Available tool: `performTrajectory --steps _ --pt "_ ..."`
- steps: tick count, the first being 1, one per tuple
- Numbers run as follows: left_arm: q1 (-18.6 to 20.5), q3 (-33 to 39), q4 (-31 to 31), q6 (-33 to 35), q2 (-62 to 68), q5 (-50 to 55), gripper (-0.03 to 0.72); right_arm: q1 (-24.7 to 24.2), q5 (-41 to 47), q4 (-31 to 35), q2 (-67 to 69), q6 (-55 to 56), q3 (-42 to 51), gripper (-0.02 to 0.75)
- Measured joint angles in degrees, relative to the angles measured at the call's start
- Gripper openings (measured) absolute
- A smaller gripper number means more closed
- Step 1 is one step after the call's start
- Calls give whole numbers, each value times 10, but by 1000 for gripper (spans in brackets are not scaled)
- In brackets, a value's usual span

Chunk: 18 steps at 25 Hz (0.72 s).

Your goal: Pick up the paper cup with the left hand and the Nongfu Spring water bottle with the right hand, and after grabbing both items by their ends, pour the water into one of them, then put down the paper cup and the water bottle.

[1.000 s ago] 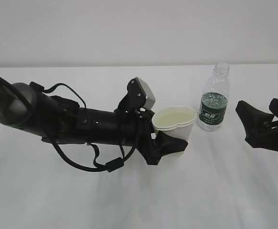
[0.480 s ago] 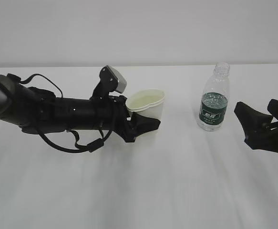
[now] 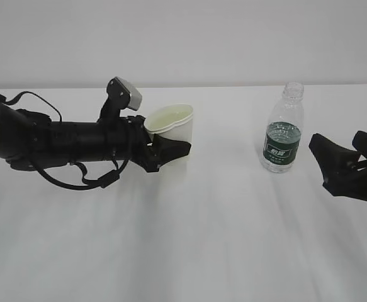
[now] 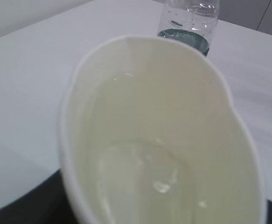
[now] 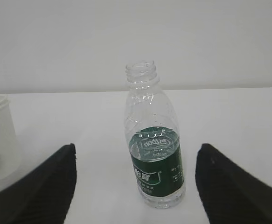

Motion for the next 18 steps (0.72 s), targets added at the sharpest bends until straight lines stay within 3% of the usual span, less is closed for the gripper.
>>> performTrajectory --steps 9,18 --pt "21 7 -1 21 0 -6 430 0 0 0 0 1 0 599" --pt "79 35 -21 39 0 -46 429 0 0 -1 0 4 0 596"
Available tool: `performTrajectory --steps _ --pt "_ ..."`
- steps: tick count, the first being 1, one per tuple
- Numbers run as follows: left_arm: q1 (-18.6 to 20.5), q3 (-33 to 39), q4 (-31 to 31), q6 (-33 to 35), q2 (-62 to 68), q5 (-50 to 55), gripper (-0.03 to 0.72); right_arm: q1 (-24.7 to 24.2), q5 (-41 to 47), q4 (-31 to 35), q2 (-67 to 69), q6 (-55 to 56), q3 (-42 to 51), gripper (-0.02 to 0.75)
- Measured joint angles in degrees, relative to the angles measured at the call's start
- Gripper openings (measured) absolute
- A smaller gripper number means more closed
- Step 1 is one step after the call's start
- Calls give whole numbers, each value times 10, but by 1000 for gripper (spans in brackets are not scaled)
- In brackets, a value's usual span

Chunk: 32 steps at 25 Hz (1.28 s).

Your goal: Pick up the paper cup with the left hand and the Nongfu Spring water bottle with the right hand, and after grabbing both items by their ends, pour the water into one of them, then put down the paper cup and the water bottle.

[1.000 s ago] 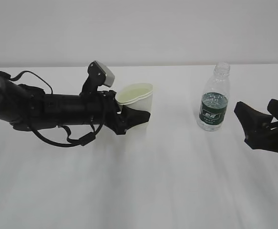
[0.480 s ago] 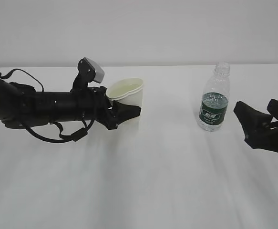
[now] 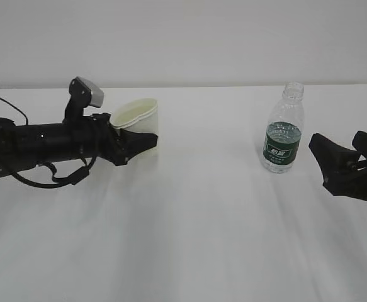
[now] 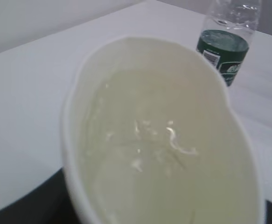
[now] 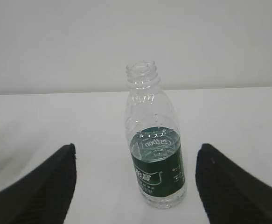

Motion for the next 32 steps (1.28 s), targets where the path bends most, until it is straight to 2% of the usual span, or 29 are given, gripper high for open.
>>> performTrajectory --steps 6,11,16,22,32 --pt "43 24 -26 18 0 -12 429 0 0 0 0 0 0 596" --pt "63 39 -48 37 0 -33 428 0 0 0 0 1 0 595" --pt "66 51 -82 70 0 -35 428 0 0 0 0 1 0 595" --pt "68 80 -154 129 0 -40 428 0 0 0 0 1 0 595" --pt "68 123 -254 188 0 -77 421 0 0 0 0 1 0 594"
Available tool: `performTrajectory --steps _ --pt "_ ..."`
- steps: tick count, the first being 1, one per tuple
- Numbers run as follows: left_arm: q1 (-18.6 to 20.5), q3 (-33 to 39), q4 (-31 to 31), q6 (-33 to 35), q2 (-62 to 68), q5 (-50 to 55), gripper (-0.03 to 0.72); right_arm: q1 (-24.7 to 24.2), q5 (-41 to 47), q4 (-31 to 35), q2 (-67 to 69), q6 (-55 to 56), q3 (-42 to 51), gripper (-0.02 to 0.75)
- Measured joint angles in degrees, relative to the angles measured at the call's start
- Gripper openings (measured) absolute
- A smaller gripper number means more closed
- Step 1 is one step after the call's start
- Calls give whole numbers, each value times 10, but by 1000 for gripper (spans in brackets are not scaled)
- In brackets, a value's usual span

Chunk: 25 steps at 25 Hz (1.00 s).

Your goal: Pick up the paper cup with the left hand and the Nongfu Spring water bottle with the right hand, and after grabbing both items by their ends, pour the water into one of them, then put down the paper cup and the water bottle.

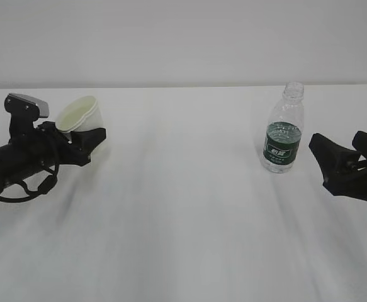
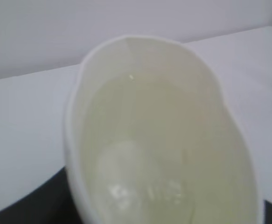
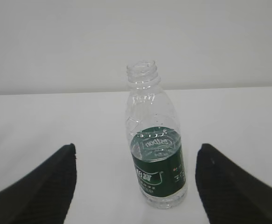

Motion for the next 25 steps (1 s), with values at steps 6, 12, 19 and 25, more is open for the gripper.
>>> performTrajectory --steps 6,12,19,25 --pt "0 36 -73 32 0 -15 419 0 0 0 0 0 0 595" --pt "0 59 -92 51 0 -15 418 0 0 0 0 0 0 594" --pt "0 68 -92 52 0 -15 415 0 0 0 0 0 0 594" --pt "0 88 -92 52 -1 -15 414 0 0 0 0 0 0 594"
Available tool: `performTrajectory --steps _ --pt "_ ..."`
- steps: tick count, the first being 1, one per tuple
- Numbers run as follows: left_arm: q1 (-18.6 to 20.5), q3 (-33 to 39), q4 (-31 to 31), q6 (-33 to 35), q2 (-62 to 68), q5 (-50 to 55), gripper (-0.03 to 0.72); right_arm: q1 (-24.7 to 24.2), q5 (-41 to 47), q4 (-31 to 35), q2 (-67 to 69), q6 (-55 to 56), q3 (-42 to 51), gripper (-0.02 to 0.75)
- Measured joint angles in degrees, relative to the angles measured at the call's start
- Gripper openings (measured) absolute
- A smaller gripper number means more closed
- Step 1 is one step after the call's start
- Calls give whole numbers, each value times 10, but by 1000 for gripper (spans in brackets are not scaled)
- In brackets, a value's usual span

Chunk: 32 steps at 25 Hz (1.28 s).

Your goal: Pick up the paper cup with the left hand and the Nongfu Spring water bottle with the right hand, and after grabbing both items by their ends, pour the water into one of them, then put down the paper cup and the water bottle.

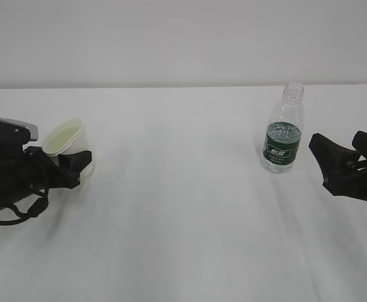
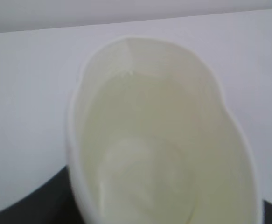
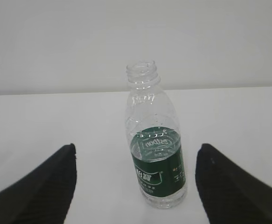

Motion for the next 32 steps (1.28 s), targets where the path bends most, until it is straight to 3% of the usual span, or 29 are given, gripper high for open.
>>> performTrajectory --steps 16,32 --pt "0 8 -1 1 0 0 414 0 0 0 0 0 0 594" --pt "0 8 -39 29 1 0 409 0 0 -1 0 1 0 594"
